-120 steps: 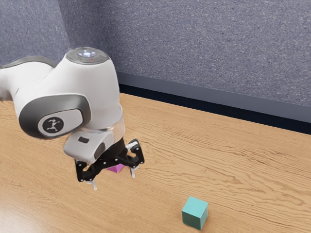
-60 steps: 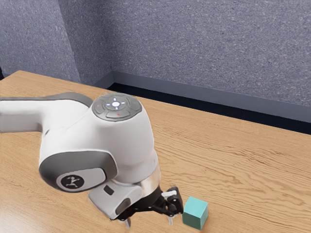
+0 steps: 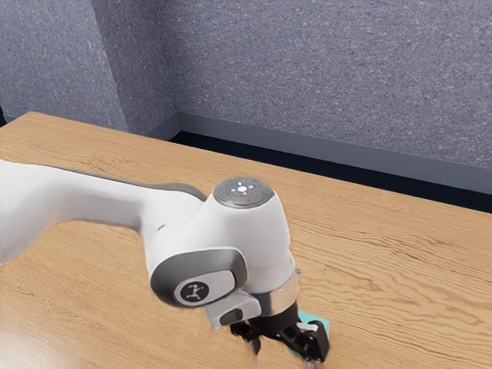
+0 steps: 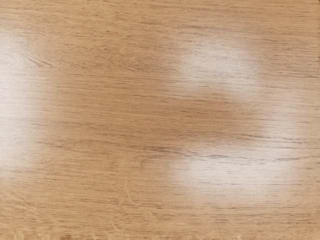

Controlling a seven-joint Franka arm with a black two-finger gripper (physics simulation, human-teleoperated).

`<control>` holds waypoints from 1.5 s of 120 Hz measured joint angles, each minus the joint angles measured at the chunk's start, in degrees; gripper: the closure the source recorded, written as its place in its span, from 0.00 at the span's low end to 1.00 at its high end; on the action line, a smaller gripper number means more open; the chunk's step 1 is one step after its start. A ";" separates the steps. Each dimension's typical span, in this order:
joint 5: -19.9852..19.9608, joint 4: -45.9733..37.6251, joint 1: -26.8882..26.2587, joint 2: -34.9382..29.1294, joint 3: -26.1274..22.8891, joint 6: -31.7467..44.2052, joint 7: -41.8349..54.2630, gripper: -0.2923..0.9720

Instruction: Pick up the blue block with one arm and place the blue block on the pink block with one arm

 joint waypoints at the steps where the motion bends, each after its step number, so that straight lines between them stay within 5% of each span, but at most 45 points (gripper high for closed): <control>1: 0.02 0.00 0.12 0.10 0.11 0.16 0.30 0.23; 46: 0.45 2.16 5.23 6.60 2.07 4.77 10.37 0.23; 70: 0.53 4.94 0.03 10.46 2.19 5.43 14.24 0.23; 151: 3.61 12.94 0.50 19.48 8.35 6.12 22.40 0.23; 180: 0.47 14.06 0.44 20.63 8.55 7.26 22.22 0.23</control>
